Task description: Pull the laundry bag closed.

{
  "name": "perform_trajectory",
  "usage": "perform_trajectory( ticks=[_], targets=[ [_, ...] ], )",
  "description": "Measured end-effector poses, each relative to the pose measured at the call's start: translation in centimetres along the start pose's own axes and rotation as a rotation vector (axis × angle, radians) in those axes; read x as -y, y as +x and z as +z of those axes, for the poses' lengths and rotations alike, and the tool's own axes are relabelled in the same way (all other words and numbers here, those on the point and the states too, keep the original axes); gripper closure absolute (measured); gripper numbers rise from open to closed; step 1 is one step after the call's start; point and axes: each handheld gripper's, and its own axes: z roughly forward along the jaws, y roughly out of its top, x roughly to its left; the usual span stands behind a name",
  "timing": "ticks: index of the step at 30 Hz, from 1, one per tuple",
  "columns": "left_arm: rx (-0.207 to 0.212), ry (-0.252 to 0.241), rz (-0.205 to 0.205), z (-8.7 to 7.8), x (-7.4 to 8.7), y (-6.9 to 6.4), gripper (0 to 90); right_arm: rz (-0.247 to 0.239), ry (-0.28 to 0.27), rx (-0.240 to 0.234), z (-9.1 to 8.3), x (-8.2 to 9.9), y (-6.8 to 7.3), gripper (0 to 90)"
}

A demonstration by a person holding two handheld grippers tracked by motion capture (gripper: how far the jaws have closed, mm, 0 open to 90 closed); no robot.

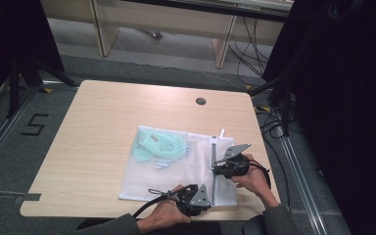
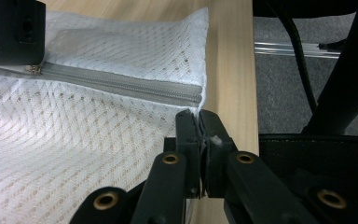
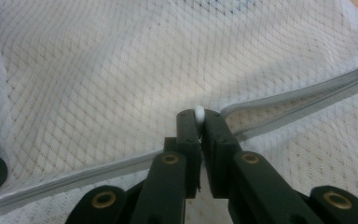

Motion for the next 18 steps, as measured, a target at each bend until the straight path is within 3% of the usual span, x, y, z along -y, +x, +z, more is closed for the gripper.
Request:
perform_trajectory(
  ticks=[9, 10, 11, 13, 16, 18],
  targets=[
    [-0.022, 0.002, -0.017, -0.1, 0.0, -0.1, 87.6, -0.011, 0.007, 0.011, 0.3, -0.4, -0.4, 86.2],
    [-0.023, 0.005, -0.019, -0.1, 0.1, -0.1, 87.6, 0.006, 0.010, 0.007, 0.3, -0.5, -0.4, 86.2],
    [-0.024, 0.005, -0.025, -0.1, 0.1, -0.1, 87.5, -0.010, 0.004, 0.009, 0.4, -0.5, -0.6, 86.2],
    [-0.026, 0.003, -0.030, 0.0, 0.1, -0.1, 87.5, 0.002, 0.026, 0.008, 0.4, -0.6, -0.7, 86.2],
    [-0.024, 0.004, -0.040, 0.0, 0.2, -0.2, 87.5, 0.001, 0.003, 0.014, 0.5, -0.6, -1.0, 86.2],
    [-0.003, -0.004, -0.008, 0.1, 0.1, 0.0, 87.5, 0.005, 0.020, 0.010, 0.4, -0.6, -1.2, 86.2]
  ],
)
